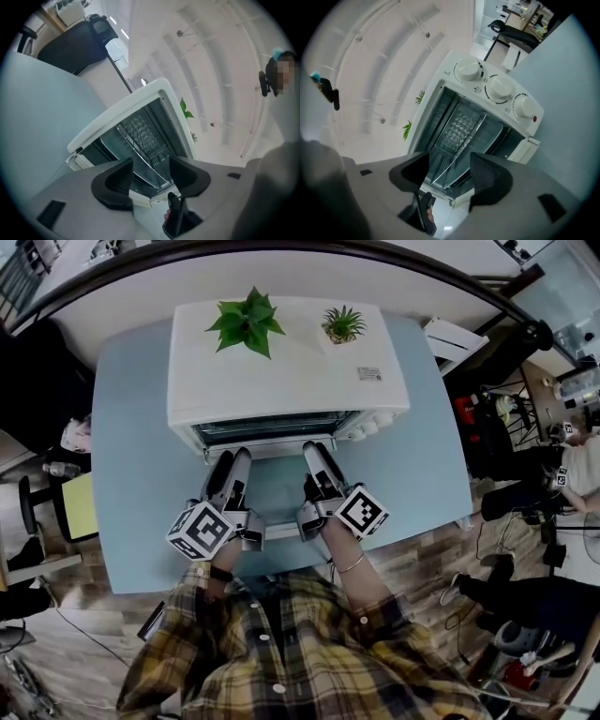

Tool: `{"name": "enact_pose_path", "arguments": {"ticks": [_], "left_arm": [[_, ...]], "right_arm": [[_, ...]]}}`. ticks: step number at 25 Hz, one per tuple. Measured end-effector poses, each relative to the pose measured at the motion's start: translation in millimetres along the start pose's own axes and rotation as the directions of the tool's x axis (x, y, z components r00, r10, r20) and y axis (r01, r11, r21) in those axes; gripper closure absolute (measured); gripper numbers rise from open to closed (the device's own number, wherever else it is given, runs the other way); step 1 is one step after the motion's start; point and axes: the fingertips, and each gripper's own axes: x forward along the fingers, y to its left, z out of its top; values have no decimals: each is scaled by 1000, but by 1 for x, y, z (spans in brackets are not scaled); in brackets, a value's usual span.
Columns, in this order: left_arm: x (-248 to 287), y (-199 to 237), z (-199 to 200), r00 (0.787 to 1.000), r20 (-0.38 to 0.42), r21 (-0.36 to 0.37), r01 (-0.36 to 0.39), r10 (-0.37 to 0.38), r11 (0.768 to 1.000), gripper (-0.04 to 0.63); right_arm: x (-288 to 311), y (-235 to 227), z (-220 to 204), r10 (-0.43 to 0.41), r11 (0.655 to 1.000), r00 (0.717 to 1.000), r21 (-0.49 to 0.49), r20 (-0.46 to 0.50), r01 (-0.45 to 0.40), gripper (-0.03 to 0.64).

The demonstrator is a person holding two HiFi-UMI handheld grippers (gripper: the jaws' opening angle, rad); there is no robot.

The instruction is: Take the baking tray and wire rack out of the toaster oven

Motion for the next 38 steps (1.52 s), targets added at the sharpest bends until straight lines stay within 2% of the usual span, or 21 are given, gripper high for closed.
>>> {"name": "enact_pose_path", "arguments": {"ticks": [4,9,11,17,22,28,33,38], "left_arm": [[8,15,-8,1000,-7,-57,-12,11,998,365],[22,19,-7,1000,3,-69,9,-9,998,365],[28,21,-5,1000,14,-98,12,-11,995,365],[46,27,3,999,38,-137,10,-5,990,379],[53,33,15,998,67,-142,4,6,990,407],[59,37,12,999,38,-107,-17,21,994,478],[59,36,13,999,42,-115,-13,18,993,549],[58,36,13,999,46,-143,-4,10,990,560]], "right_arm": [[9,-12,-14,-25,999,999,37,-46,26,339],[19,-26,-15,-46,995,998,91,-46,50,339],[23,-31,-14,-59,993,997,100,-47,63,339],[35,-50,-2,-76,974,997,214,12,72,354],[38,-61,9,-97,968,994,239,57,81,408],[49,-53,8,-32,973,998,229,45,21,462],[51,-53,8,-42,974,997,225,58,27,574],[50,-51,8,-38,967,997,253,65,21,584]]}}
